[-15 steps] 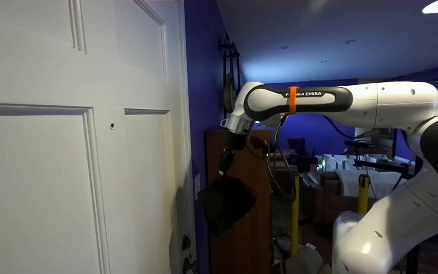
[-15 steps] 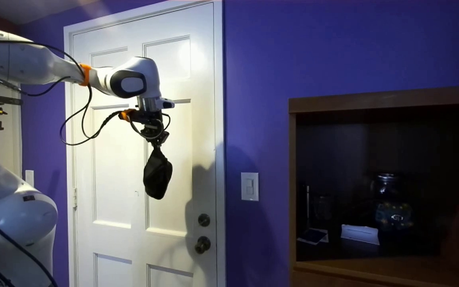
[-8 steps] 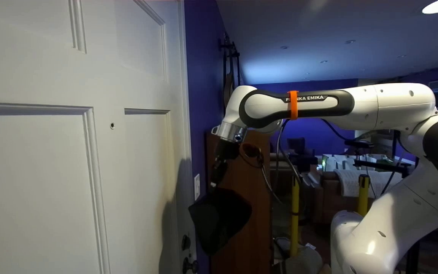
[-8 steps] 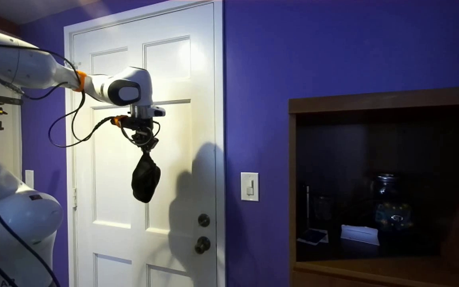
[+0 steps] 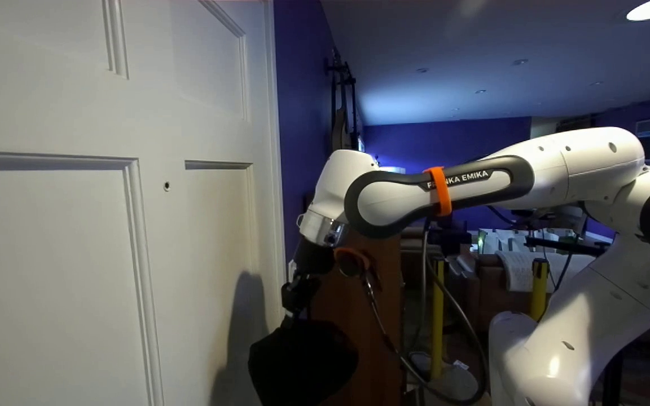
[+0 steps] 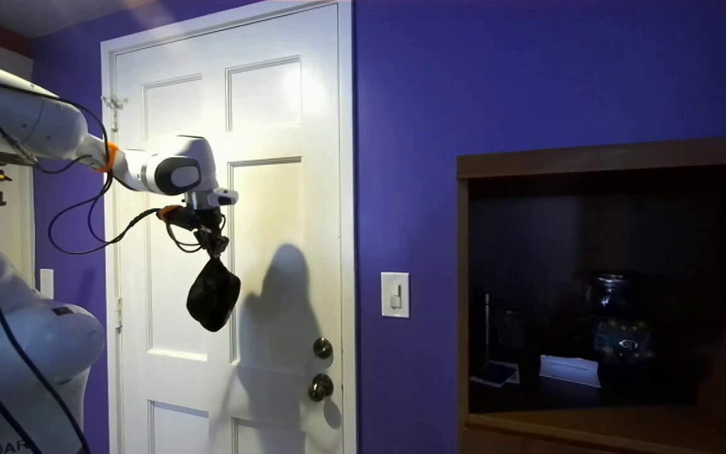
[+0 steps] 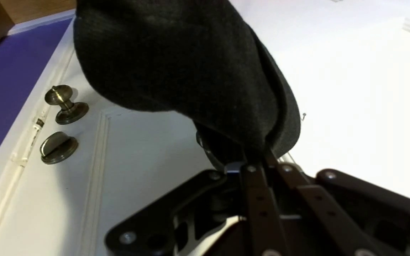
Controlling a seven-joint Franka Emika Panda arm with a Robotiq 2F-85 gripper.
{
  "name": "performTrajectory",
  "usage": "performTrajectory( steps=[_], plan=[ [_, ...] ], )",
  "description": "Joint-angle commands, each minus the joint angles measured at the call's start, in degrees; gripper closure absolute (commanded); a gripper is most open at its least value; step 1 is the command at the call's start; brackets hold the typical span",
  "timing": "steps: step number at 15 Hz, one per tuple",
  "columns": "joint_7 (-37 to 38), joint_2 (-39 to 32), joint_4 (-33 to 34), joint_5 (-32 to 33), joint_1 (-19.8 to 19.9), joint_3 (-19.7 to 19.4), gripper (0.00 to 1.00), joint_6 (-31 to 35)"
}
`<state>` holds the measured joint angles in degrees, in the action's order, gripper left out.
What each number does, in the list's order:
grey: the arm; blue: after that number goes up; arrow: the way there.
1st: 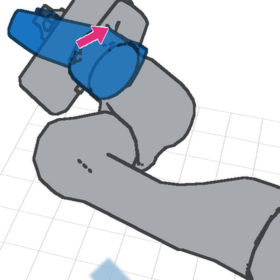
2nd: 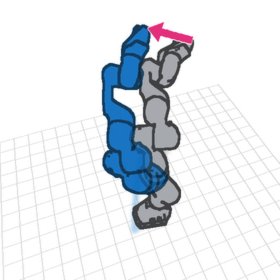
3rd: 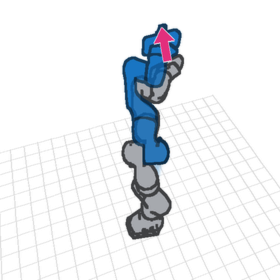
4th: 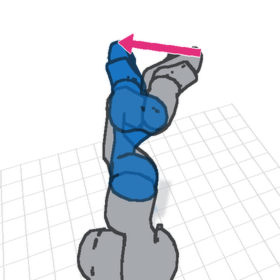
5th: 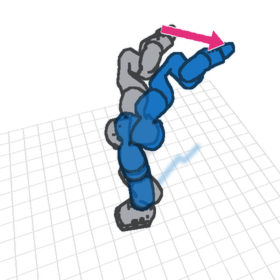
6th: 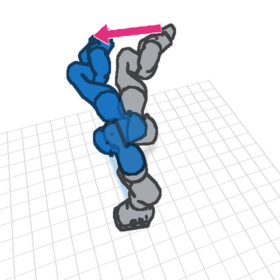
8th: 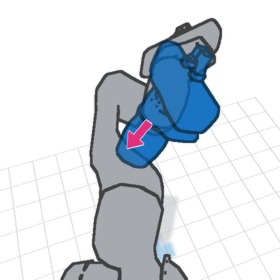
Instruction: Remove the head sock from the cabinet top and place it on the door coat hanging nail
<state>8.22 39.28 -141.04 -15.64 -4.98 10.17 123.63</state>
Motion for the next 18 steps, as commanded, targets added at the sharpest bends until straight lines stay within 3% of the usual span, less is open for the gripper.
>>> performTrajectory(
  steps=[1, 9, 10, 18],
  plan=[
    [6.2, -3.4, -0.4, -0.6, -1.1, 3.0, 0.99, 6.9],
    [12.1, -10.7, 1.2, -0.7, -4.7, 5.8, 0.99, 14.3],
    [10.7, -8.9, -0.1, 0.6, -4.7, 4.7, 0.96, 12.4],
    [11.5, -11.1, 0.4, -0.6, -6.1, 5.7, 0.99, 15.3]
  ],
)
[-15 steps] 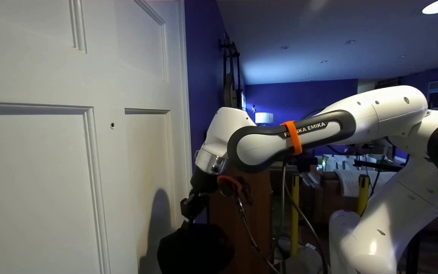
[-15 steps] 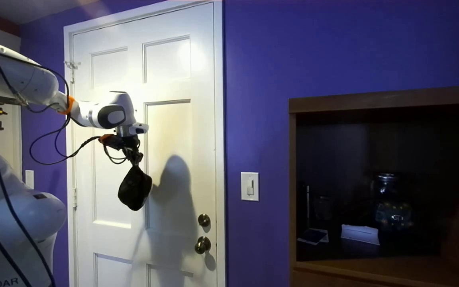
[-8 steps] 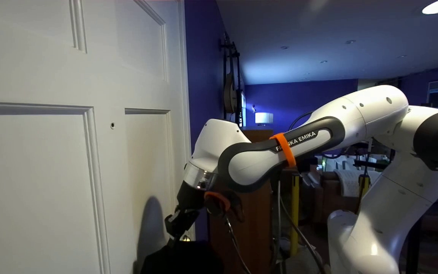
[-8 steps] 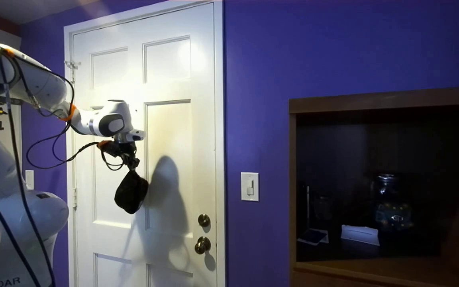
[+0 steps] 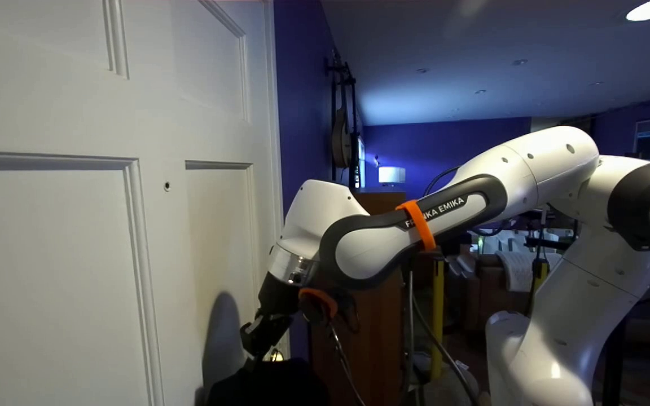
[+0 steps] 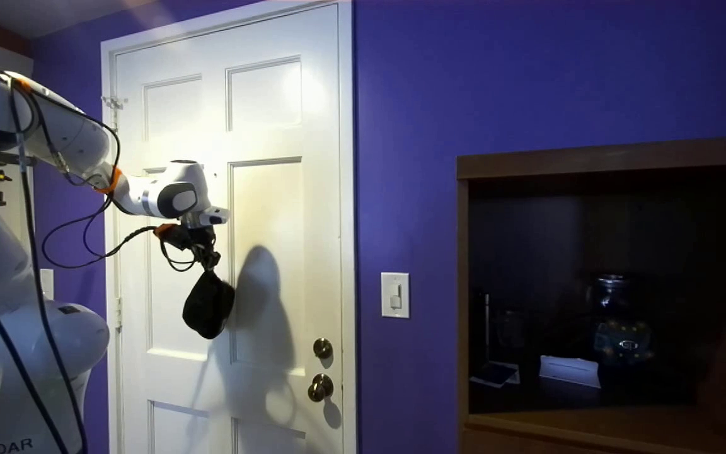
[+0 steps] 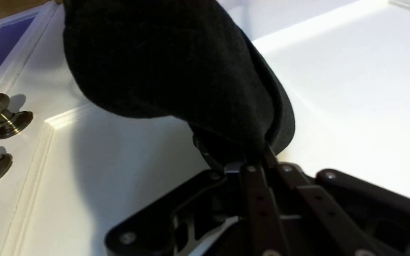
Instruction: Remove the head sock from the cabinet top and place it on the door coat hanging nail
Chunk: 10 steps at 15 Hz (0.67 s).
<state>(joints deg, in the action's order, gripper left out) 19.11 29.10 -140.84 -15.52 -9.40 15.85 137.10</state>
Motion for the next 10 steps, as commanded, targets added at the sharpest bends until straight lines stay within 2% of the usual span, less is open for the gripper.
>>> performTrajectory(
  steps=[1, 5, 10],
  plan=[
    [0.7, -1.6, 0.2, -1.4, -2.5, 0.4, 0.99, 2.3],
    [0.3, -3.6, -0.7, -2.4, -4.9, 1.2, 0.99, 6.9],
    [0.0, -7.0, -2.3, -1.9, -5.6, 1.5, 0.99, 11.9]
  ],
)
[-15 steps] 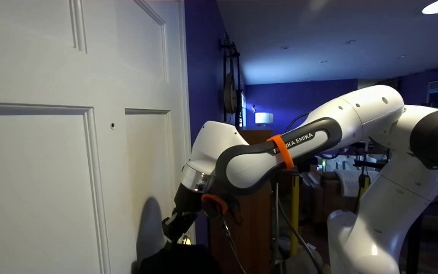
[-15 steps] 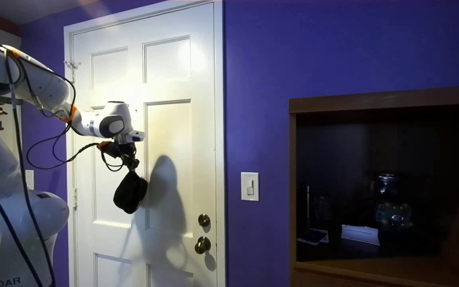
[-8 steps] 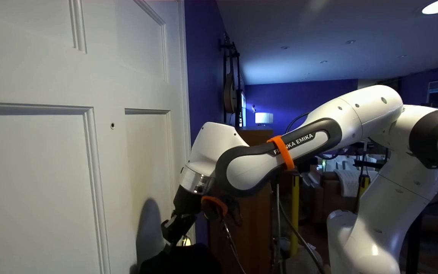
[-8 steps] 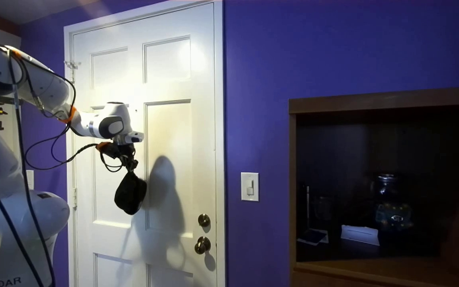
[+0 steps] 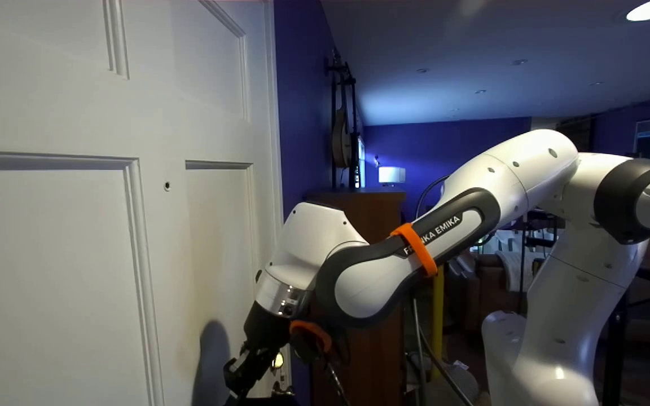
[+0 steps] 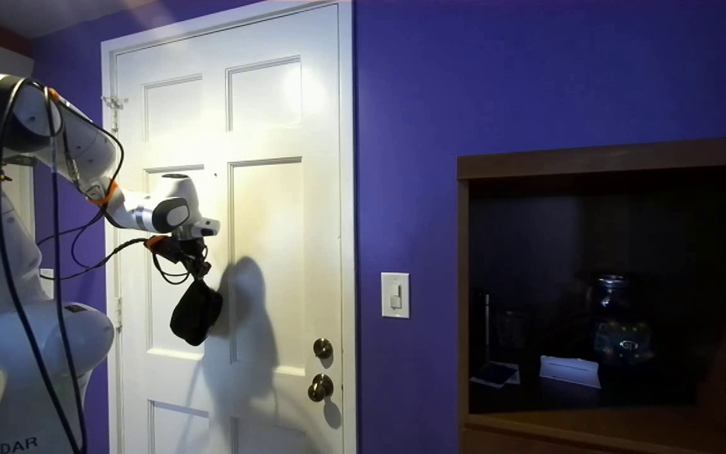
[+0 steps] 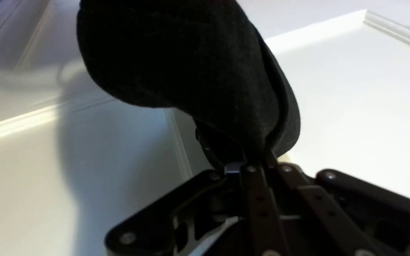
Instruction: Remove the head sock from the cabinet top and place it on the door coat hanging nail
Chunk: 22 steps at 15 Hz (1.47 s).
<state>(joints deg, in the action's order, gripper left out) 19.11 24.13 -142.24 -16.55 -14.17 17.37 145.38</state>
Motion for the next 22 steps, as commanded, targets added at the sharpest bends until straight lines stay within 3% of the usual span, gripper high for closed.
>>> performTrajectory(
  steps=[1, 8, 16, 17, 22],
  plan=[
    [-0.2, -2.8, -1.1, -1.2, -1.2, -0.2, 0.99, 4.4],
    [-2.0, -8.8, -0.8, -2.6, -3.4, -0.5, 0.99, 9.3],
    [-2.1, -12.6, -0.9, -1.5, -3.3, -0.2, 0.99, 11.9],
    [-2.3, -12.9, -0.9, -1.6, -3.4, -0.3, 0.73, 12.1],
    [-2.5, -13.7, -0.8, -1.6, -3.3, -0.3, 0.43, 12.1]
  ],
)
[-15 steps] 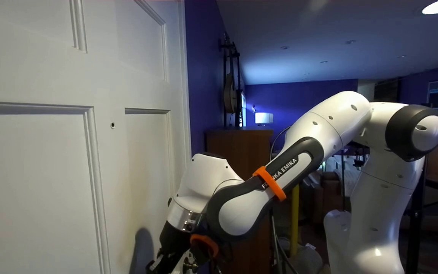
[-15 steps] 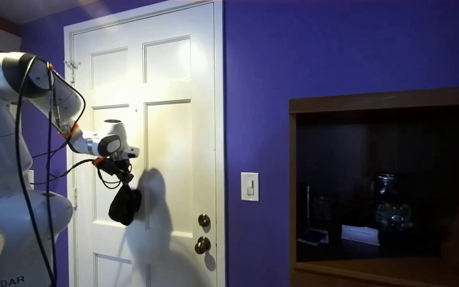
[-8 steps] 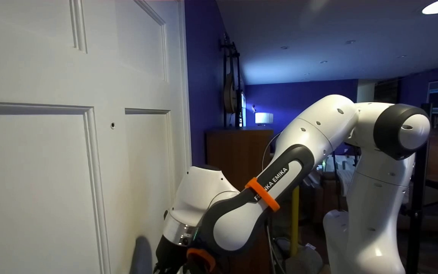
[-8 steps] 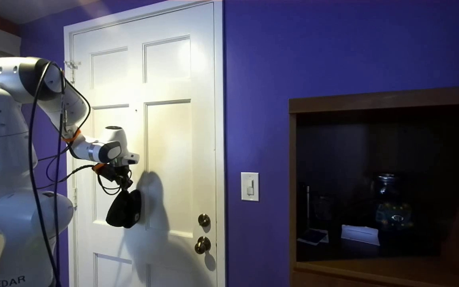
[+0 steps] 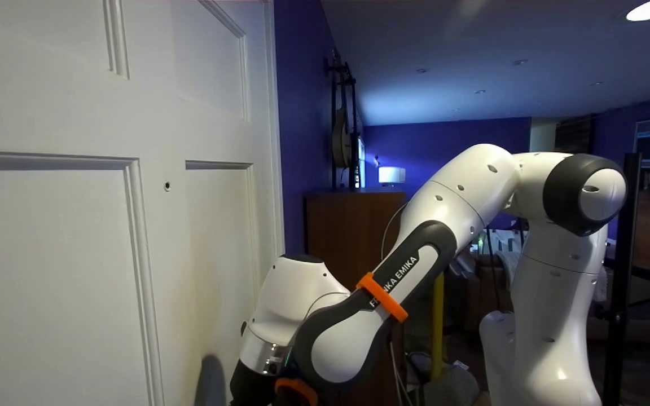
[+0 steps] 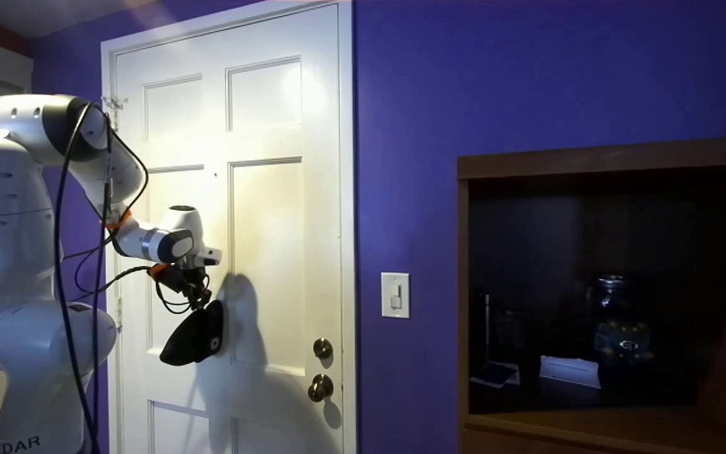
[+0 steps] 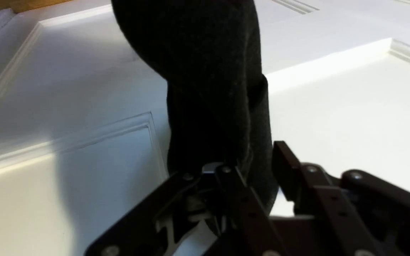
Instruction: Remove the head sock from the cabinet top and place it on the door coat hanging nail
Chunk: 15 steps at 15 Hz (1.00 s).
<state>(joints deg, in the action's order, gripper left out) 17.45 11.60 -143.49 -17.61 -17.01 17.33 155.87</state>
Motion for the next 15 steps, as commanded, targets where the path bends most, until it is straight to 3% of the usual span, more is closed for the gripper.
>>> performTrajectory(
  steps=[1, 6, 15],
  plan=[
    [-0.9, -1.2, 0.4, -0.6, -0.4, -0.3, 0.37, 1.6],
    [-1.0, -1.4, 0.2, -0.7, -0.4, -0.5, 0.02, 1.6],
    [-6.6, -4.3, 0.1, -3.1, -1.1, -1.2, 0.00, 6.0]
  ],
)
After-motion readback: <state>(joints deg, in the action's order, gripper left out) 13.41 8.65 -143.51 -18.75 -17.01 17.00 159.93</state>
